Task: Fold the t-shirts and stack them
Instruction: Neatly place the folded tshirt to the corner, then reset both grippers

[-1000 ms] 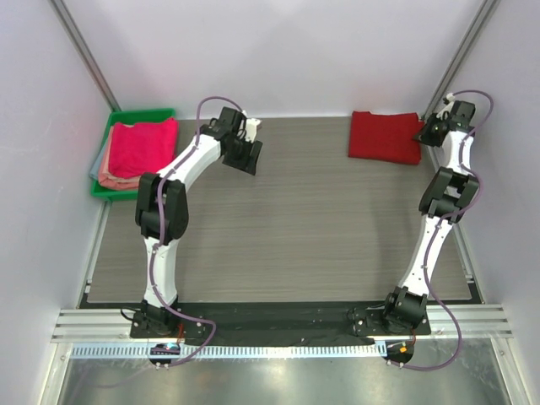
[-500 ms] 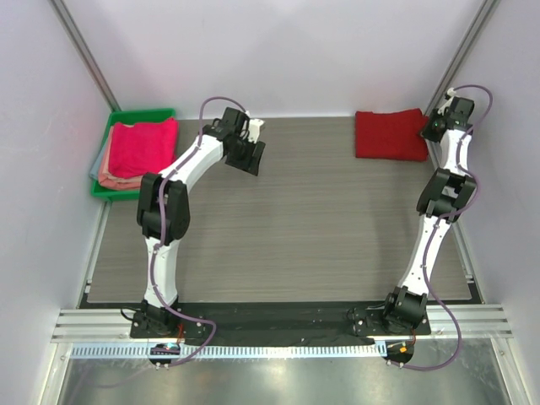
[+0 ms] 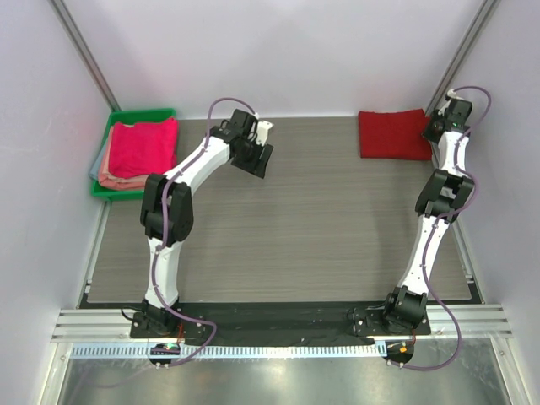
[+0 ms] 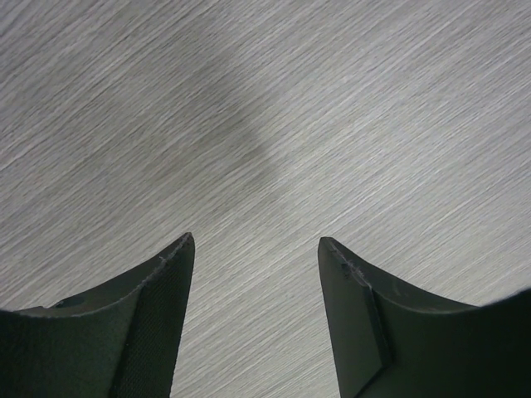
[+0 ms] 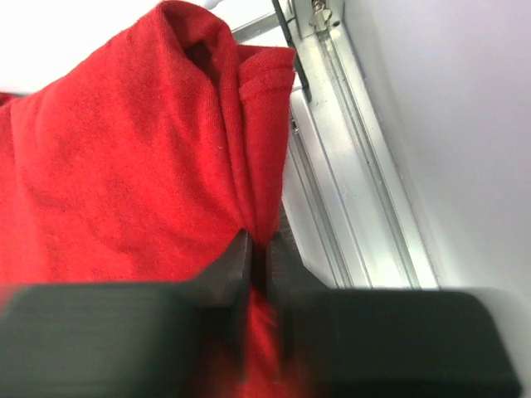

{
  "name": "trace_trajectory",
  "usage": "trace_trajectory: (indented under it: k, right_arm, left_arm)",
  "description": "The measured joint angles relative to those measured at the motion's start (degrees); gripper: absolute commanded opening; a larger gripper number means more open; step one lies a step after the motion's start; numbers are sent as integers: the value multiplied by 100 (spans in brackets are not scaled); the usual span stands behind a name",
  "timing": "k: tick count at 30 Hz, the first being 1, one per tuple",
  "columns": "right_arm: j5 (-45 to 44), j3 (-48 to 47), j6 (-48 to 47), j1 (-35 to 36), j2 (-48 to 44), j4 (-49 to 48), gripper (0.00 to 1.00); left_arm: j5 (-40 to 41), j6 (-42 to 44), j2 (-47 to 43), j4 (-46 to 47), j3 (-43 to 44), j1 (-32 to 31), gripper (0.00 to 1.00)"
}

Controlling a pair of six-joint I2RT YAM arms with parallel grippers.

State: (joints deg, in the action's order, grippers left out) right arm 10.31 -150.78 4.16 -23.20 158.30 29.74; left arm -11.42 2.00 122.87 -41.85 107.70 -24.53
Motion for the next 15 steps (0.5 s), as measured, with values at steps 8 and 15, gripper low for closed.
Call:
trace_trajectory:
  k: [8,15]
  right_arm:
    - [-68,-166,37,81,-79,-79,71]
    - [142,2229,-92,310,-2243,-577,86]
  left_arm:
    - [321,-4,0,-2,129,-15,71]
    - [817,107,-52,20,732,-13,89]
